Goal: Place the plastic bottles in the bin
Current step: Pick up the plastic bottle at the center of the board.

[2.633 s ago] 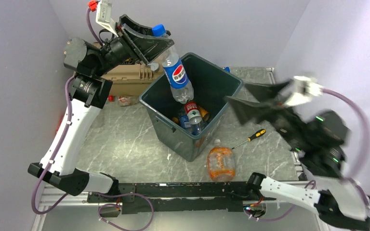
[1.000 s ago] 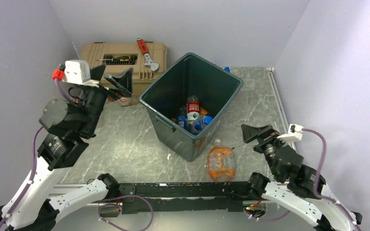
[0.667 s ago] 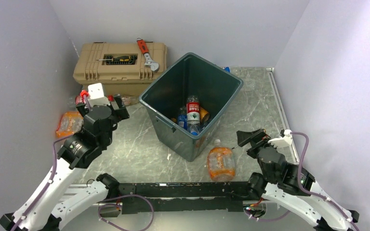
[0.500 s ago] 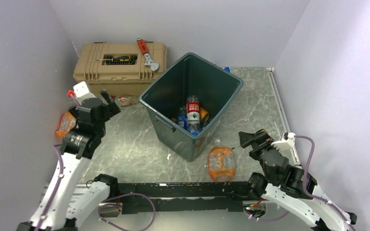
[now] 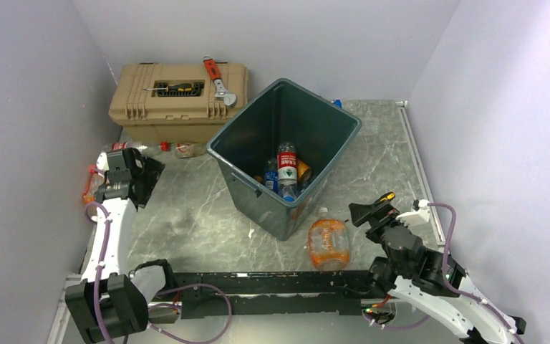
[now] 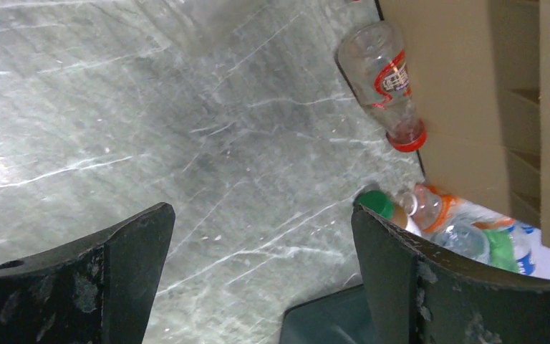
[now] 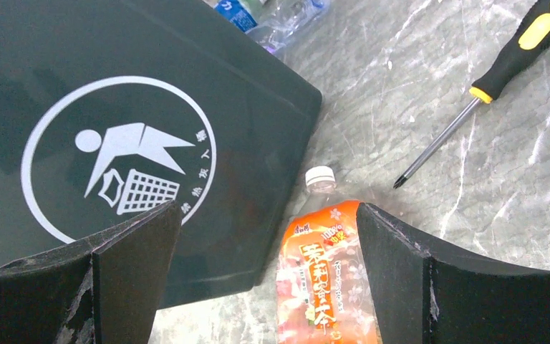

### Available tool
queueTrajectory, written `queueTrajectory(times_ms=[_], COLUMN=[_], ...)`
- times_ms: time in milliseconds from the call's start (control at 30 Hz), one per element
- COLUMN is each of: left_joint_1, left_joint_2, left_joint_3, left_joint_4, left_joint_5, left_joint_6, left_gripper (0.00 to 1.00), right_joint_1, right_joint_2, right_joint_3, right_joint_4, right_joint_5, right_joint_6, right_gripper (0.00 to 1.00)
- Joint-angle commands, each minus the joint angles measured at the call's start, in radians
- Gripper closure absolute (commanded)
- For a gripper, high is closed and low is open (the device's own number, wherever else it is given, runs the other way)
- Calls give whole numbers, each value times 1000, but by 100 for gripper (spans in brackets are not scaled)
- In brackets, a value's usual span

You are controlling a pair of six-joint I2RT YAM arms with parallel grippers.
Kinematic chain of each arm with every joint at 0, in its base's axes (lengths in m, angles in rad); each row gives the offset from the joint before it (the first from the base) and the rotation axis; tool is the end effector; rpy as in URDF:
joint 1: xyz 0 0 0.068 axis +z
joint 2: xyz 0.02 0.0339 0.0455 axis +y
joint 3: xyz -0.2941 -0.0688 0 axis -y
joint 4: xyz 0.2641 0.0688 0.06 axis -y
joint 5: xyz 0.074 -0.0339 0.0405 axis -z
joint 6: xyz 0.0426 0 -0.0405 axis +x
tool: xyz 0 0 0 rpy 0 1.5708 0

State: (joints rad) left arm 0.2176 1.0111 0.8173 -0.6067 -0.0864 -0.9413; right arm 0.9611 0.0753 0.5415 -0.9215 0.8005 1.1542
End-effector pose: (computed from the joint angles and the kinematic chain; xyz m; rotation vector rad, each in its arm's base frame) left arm 0.2098 0.0501 0.2872 -1.3386 1.9694 -0.2454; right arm 0.0415 0.0061 0.2623 0.6706 1.8113 0.6271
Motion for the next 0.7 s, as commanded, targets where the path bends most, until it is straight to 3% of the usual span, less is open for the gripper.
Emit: queueTrajectory(times_ms=[0, 233, 433, 667], left_joint_1=[-4, -68, -310, -351], left_joint_2=[23, 83, 227, 475], left_joint_3=[-49, -258, -251, -211], left_joint_4=[95, 600, 781, 957], left_joint_5=[46, 241, 43, 4], left_joint_6=[-128, -275, -397, -524], left_gripper=[1, 7, 4, 5], right_joint_1=[4, 4, 4, 4], right_joint_2=[10, 27, 6, -10], right_joint_3=[-16, -15, -12, 1], right_joint_4=[62, 63, 48, 23], right_joint_5=[-35, -38, -22, -23], right_joint_6=[-36, -49, -35, -14], right_gripper=[3, 3, 3, 4])
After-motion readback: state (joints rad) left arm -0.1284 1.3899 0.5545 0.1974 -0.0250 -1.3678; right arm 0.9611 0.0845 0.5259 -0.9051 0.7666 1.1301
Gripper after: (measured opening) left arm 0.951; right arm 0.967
